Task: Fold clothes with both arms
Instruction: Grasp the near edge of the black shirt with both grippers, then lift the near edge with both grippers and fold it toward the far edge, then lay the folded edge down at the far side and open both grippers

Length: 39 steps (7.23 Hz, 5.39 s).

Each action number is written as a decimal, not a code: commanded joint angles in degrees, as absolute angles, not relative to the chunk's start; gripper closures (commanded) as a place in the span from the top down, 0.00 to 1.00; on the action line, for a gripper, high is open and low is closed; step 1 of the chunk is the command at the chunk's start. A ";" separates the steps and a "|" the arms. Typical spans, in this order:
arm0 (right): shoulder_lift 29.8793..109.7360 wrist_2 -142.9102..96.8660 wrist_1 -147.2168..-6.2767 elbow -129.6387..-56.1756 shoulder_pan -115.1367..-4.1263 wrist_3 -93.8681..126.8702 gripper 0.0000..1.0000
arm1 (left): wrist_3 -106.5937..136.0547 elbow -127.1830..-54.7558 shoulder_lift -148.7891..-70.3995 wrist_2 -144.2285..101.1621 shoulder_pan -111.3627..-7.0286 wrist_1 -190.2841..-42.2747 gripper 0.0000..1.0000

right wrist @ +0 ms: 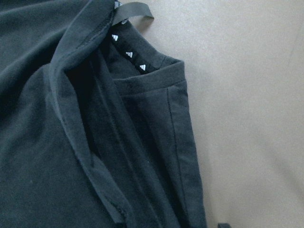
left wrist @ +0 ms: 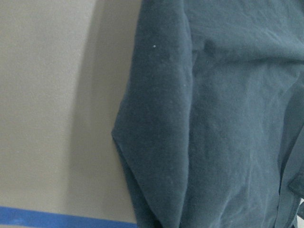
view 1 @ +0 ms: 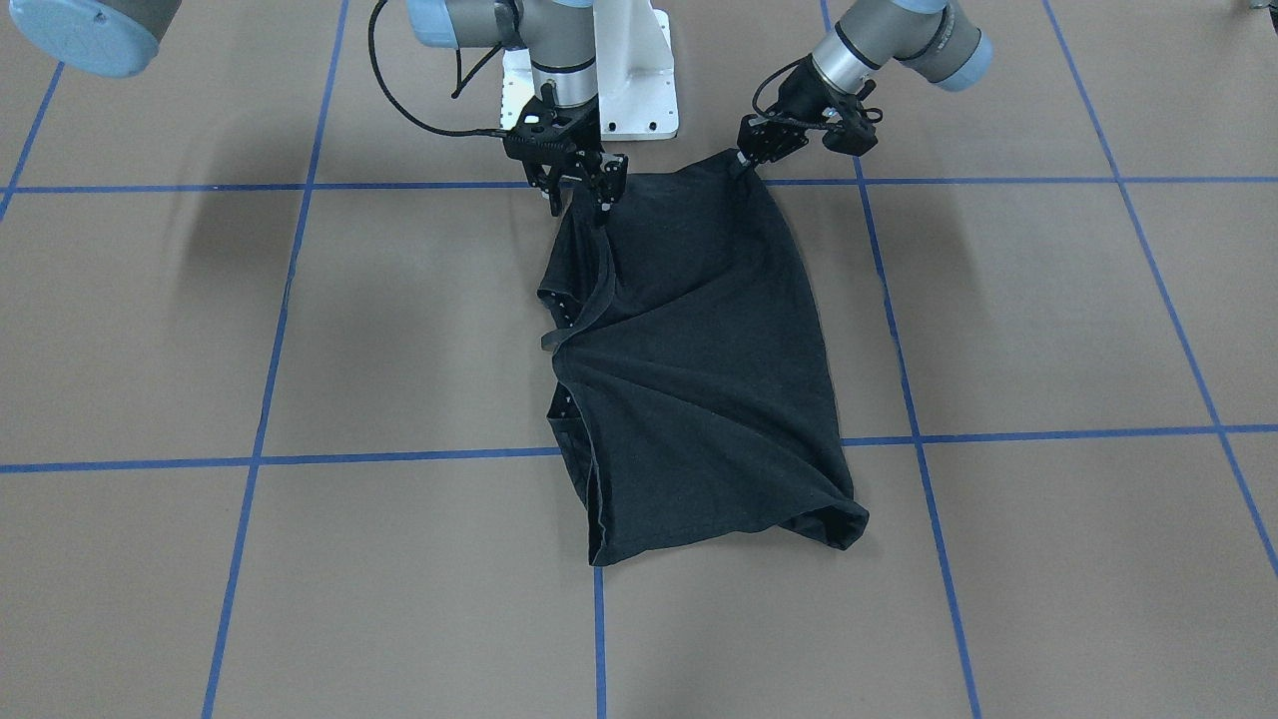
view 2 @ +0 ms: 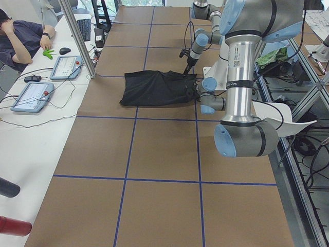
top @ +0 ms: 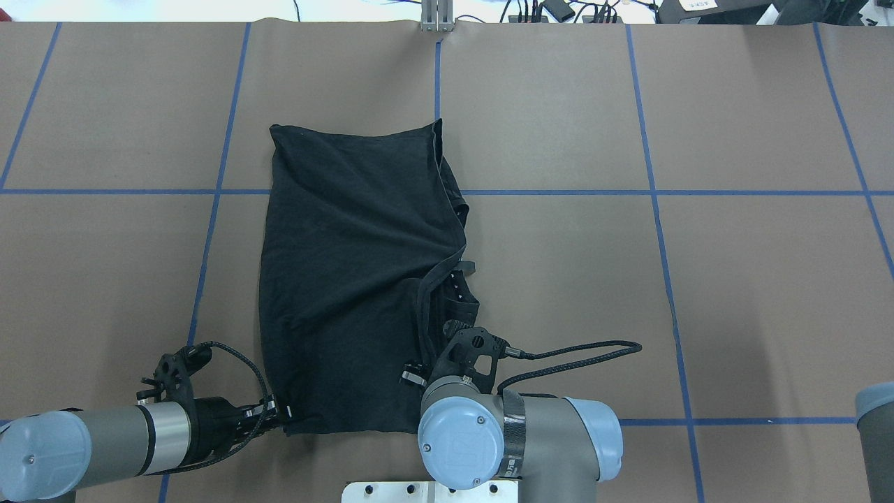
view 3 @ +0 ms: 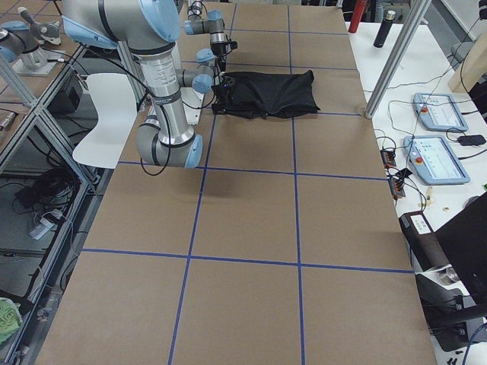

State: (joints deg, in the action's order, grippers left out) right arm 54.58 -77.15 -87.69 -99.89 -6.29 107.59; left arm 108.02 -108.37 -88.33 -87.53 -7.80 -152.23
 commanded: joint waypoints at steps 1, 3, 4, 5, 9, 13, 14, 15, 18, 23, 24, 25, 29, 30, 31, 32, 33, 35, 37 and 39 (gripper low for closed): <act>54.67 -77.08 -87.80 -99.84 -5.89 107.58 0.66 | 108.02 -108.37 -88.33 -87.54 -7.82 -152.23 0.00; 54.67 -77.08 -87.80 -99.84 -5.63 107.58 0.65 | 108.02 -108.81 -88.24 -87.54 -7.82 -152.23 0.00; 54.58 -77.08 -88.15 -99.93 -5.45 107.58 0.62 | 108.02 -108.81 -88.24 -87.63 -7.82 -152.23 0.00; 54.49 -77.08 -88.15 -99.93 -5.36 107.58 0.48 | 108.02 -108.90 -88.24 -87.54 -7.82 -152.23 0.00; 54.49 -77.08 -88.15 -100.02 -5.10 107.58 0.45 | 108.02 -109.69 -87.89 -87.63 -7.82 -152.23 0.00; 54.58 -77.78 -88.15 -101.94 -5.88 105.31 0.00 | 107.93 -109.95 -87.98 -87.89 -7.82 -152.14 0.00; 55.62 -78.83 -88.59 -105.43 -6.06 103.90 0.00 | 107.84 -111.08 -87.89 -88.15 -7.82 -152.14 0.00; 56.33 -79.79 -90.59 -107.90 -5.98 103.89 0.00 | 107.84 -113.36 -87.72 -90.50 -8.00 -152.14 0.00; 57.57 -80.68 -100.76 -121.93 -2.65 103.89 0.00 | 107.93 -123.52 -82.46 -95.78 -7.91 -152.40 0.00; 53.98 -84.55 -105.65 -118.86 -14.74 97.04 0.00 | 101.73 -120.62 -93.55 -101.34 -19.74 -139.18 0.00; 50.75 -84.46 -104.43 -113.26 -16.51 95.81 0.00 | 98.91 -117.28 -98.21 -101.34 -22.39 -134.61 0.00; 47.15 -84.55 -103.81 -107.72 -18.18 95.54 0.00 | 96.96 -114.64 -99.83 -101.34 -24.24 -133.78 0.00; 43.79 -87.10 -97.22 -96.80 -24.77 93.25 0.00 | 91.07 -108.40 -103.86 -102.82 -34.25 -133.42 0.00; 41.33 -88.49 -97.12 -93.46 -26.53 92.64 0.00 | 90.27 -104.45 -106.76 -102.92 -36.63 -133.50 0.00; 39.22 -89.03 -97.12 -90.21 -27.67 91.42 0.00 | 89.13 -100.32 -109.75 -102.92 -38.48 -133.42 0.00; 36.76 -89.38 -97.03 -85.56 -28.64 91.23 0.00 | 88.43 -95.32 -112.04 -102.57 -39.28 -133.68 0.00; 34.82 -90.34 -96.16 -82.04 -29.78 91.14 0.00 | 85.72 -91.79 -113.54 -102.57 -40.59 -134.20 0.00; 34.72 -92.28 -84.52 -73.09 -32.33 91.23 0.25 | 78.44 -89.13 -114.08 -102.83 -42.62 -134.21 0.45; 34.72 -101.87 -84.02 -71.81 -37.32 85.47 0.99 | 74.54 -89.47 -114.08 -105.01 -43.94 -133.68 1.00; 34.80 -110.81 -84.46 -71.89 -40.95 81.40 0.99 | 69.82 -89.91 -113.91 -115.64 -47.45 -133.77 1.00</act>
State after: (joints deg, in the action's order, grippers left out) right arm 34.77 -105.64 -84.38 -72.00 -38.73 84.13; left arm 73.07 -89.60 -114.04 -110.54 -45.66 -133.75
